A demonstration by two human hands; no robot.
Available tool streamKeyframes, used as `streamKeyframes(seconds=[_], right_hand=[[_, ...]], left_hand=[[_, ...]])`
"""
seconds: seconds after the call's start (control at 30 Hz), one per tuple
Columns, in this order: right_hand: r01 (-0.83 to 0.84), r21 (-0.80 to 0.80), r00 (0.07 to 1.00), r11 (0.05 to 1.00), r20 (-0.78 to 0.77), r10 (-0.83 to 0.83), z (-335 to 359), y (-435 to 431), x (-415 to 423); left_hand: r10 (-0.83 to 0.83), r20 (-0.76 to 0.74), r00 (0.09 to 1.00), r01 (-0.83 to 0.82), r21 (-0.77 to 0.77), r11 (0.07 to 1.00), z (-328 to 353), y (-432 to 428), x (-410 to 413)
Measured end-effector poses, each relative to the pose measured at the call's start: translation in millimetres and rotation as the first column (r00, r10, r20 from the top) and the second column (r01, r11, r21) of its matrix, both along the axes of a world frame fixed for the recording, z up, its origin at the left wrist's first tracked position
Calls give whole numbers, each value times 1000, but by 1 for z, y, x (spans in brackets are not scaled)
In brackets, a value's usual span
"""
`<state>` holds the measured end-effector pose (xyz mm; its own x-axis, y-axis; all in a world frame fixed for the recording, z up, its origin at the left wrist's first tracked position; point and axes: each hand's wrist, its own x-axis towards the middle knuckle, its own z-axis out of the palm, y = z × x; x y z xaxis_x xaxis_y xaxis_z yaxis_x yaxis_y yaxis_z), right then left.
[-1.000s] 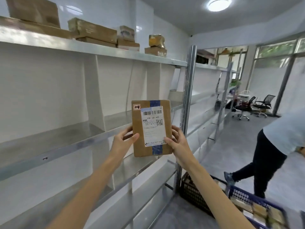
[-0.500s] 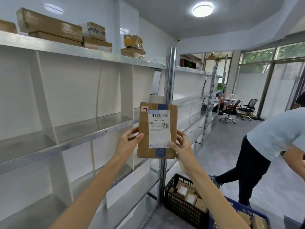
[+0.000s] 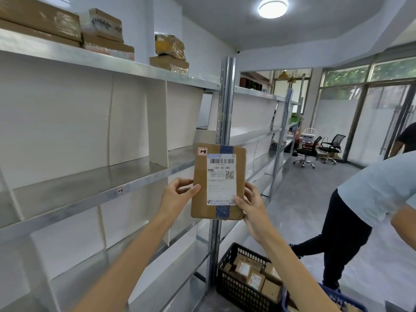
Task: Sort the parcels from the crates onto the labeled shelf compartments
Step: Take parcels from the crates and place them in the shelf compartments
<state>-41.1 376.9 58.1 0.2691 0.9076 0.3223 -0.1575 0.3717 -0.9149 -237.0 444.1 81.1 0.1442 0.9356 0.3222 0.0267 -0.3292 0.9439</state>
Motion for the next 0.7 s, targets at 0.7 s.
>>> streamKeyframes(seconds=[0.7], right_hand=[[20, -34, 1000, 999, 3, -20, 16, 199, 48]], left_hand=[[45, 41, 998, -43, -44, 998, 8, 199, 48]])
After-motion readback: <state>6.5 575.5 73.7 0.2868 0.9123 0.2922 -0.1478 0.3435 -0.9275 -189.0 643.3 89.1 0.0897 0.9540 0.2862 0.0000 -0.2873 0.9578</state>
